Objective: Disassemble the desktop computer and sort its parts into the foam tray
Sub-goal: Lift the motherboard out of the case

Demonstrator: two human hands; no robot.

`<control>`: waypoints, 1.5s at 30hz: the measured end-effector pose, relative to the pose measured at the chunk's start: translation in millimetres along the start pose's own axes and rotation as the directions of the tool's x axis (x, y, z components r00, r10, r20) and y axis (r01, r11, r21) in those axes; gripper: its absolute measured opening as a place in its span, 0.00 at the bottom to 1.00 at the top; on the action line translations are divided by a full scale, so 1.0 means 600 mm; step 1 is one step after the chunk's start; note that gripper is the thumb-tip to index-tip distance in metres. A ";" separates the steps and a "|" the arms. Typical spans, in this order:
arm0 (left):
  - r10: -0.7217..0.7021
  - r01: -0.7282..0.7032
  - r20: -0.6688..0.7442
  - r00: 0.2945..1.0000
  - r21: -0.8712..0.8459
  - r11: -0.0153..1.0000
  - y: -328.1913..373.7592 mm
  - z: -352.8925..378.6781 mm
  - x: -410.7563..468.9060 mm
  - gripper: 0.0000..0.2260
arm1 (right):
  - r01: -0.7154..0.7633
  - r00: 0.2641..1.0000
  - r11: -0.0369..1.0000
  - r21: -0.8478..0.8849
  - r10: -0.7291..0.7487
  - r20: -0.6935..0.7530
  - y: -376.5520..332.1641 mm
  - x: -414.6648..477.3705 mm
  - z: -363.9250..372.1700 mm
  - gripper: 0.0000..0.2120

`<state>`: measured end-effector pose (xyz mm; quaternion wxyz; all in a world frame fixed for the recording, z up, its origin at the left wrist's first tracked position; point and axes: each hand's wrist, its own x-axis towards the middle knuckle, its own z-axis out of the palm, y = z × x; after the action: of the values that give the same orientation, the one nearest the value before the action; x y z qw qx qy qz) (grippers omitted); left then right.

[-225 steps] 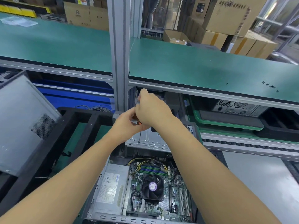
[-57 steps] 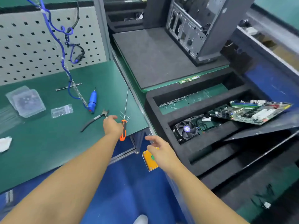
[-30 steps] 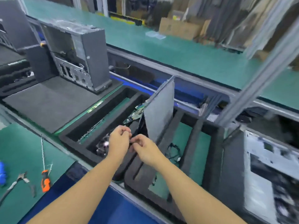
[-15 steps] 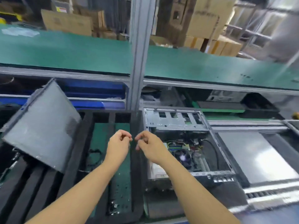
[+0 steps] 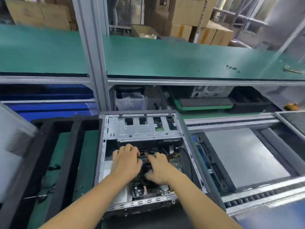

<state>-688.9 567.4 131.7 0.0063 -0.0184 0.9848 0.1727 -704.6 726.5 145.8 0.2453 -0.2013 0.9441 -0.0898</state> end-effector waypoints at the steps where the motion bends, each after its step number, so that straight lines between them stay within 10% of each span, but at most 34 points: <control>1: -0.016 0.017 -0.016 1.000 0.039 0.999 0.001 0.005 0.006 0.09 | 0.025 0.998 0.998 -0.052 -0.023 0.053 0.012 0.002 0.005 0.33; 7: -0.082 0.091 -0.083 0.993 0.112 0.990 -0.004 0.024 0.018 0.11 | 0.199 0.980 0.934 -0.297 -0.189 0.060 0.060 0.021 0.038 0.44; 27: -0.131 0.140 -0.145 0.981 0.060 0.988 0.000 0.018 0.013 0.11 | 0.284 0.957 0.957 -0.064 -0.287 -0.045 0.090 0.093 0.035 0.47; 37: -0.098 0.108 -0.152 0.983 0.054 0.993 -0.010 0.028 0.016 0.08 | 0.348 0.878 0.922 -0.169 -0.384 -0.285 0.082 0.064 0.024 0.18; 45: -0.089 0.097 -0.128 0.988 0.064 0.993 -0.010 0.028 0.015 0.08 | 0.258 0.961 0.897 -0.359 -0.198 0.194 0.103 0.028 0.031 0.10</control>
<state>-697.8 567.0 113.7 -0.0468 -0.0749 0.9867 0.1362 -729.3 774.1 105.8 0.2609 -0.3608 0.8916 0.0827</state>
